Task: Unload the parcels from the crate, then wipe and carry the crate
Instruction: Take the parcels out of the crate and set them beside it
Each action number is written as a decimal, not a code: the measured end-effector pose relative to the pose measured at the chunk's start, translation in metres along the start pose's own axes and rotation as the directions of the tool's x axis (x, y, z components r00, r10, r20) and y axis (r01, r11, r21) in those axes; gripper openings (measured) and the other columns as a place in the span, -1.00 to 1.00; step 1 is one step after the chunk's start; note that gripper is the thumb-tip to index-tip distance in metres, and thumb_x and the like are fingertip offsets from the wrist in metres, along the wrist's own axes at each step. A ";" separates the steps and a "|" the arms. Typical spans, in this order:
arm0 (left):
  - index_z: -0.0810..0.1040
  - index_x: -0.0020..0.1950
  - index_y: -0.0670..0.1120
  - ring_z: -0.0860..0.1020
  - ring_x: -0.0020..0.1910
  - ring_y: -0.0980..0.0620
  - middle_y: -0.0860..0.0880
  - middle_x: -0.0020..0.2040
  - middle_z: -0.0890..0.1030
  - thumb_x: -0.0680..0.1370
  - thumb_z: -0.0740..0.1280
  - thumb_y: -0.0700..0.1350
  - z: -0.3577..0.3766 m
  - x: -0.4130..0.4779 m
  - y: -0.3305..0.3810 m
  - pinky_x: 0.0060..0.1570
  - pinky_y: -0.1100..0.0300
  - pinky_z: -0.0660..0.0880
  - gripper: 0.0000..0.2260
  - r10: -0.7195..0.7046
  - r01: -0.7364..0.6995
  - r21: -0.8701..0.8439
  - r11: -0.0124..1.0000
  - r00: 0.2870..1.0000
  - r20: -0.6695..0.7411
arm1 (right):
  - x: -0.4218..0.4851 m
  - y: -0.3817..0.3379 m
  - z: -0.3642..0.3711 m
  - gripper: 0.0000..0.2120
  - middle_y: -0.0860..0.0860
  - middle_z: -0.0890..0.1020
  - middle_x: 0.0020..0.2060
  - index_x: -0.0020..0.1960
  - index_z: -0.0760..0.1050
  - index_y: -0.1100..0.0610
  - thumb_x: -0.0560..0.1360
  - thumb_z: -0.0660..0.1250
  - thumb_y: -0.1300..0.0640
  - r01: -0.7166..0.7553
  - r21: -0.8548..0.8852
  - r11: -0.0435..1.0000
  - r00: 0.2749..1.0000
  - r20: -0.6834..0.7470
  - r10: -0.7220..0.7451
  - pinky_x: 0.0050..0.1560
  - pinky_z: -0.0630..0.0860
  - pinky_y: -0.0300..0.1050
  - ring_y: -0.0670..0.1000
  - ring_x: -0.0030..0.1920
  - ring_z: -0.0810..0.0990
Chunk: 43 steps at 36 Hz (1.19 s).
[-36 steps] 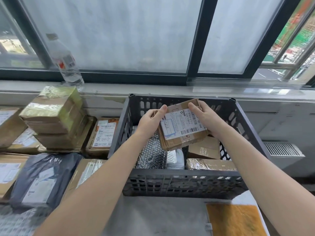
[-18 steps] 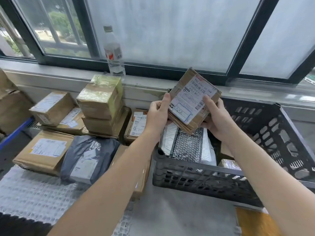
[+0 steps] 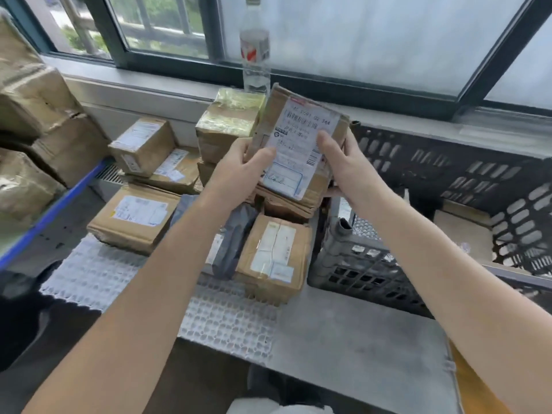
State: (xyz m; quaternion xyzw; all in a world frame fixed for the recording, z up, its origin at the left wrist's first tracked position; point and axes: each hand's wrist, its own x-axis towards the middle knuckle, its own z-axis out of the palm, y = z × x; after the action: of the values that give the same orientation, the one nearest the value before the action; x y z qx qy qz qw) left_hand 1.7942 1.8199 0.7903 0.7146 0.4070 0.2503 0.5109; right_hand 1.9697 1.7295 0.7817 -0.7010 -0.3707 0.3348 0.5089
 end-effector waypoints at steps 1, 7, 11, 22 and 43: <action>0.45 0.26 0.04 0.56 0.06 0.13 0.10 0.08 0.60 0.59 0.24 0.17 -0.002 -0.005 -0.007 0.04 0.09 0.52 -0.69 -0.030 0.030 0.008 1.000 1.000 -0.010 | -0.003 0.005 0.007 -0.19 -0.06 0.62 0.19 0.51 0.13 -0.09 0.40 0.25 -0.43 -0.035 -0.027 0.999 0.999 0.011 0.035 -0.08 0.67 0.12 0.01 0.01 0.69; 0.44 0.17 0.09 0.53 0.11 0.01 0.04 0.14 0.56 0.57 0.18 0.29 0.012 -0.031 -0.061 0.21 -0.09 0.50 -0.66 -0.385 0.385 -0.046 0.922 0.923 0.007 | -0.026 0.039 0.039 -0.22 0.03 0.38 0.46 0.61 -0.08 0.08 0.57 0.02 -0.35 -0.148 -0.316 0.937 0.982 0.064 0.177 0.27 0.39 -0.10 0.09 0.38 0.42; 0.47 0.30 0.10 0.55 0.13 -0.05 0.01 0.22 0.57 0.36 0.13 0.42 0.013 -0.035 -0.084 0.13 -0.10 0.55 -0.37 -0.476 0.474 -0.053 0.879 0.879 -0.019 | -0.034 0.057 0.064 -0.27 0.04 0.37 0.47 0.61 -0.13 0.14 0.62 0.02 -0.24 -0.129 -0.356 0.926 0.973 0.137 0.188 0.23 0.32 -0.18 0.08 0.39 0.40; 0.46 0.37 0.00 0.53 0.19 -0.11 -0.06 0.27 0.55 0.63 0.01 0.23 0.021 -0.019 -0.099 0.22 -0.06 0.50 -0.52 -0.513 0.501 0.109 0.859 0.844 0.156 | -0.037 0.102 0.069 -0.18 0.07 0.41 0.41 0.45 0.13 -0.31 0.26 -0.06 -0.60 -0.393 -0.280 0.876 0.907 0.039 0.420 0.20 0.53 0.19 0.14 0.24 0.54; 0.02 0.60 0.01 0.20 0.50 -0.13 -0.10 0.56 0.16 0.59 0.11 0.24 0.006 -0.004 -0.083 0.41 -0.10 0.25 -0.35 -0.195 0.112 0.353 0.929 0.959 0.208 | -0.075 0.031 0.067 -0.50 0.06 0.53 0.25 0.52 0.17 0.05 0.66 0.04 -0.14 -0.312 -0.566 0.763 0.945 -0.101 0.311 -0.02 0.33 -0.13 -0.01 0.03 0.43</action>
State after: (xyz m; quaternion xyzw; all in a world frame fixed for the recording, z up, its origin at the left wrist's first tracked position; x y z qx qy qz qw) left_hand 1.7699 1.8256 0.7104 0.7821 0.4344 0.0480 0.4443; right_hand 1.8807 1.6897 0.7410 -0.8733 -0.3325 0.2866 0.2112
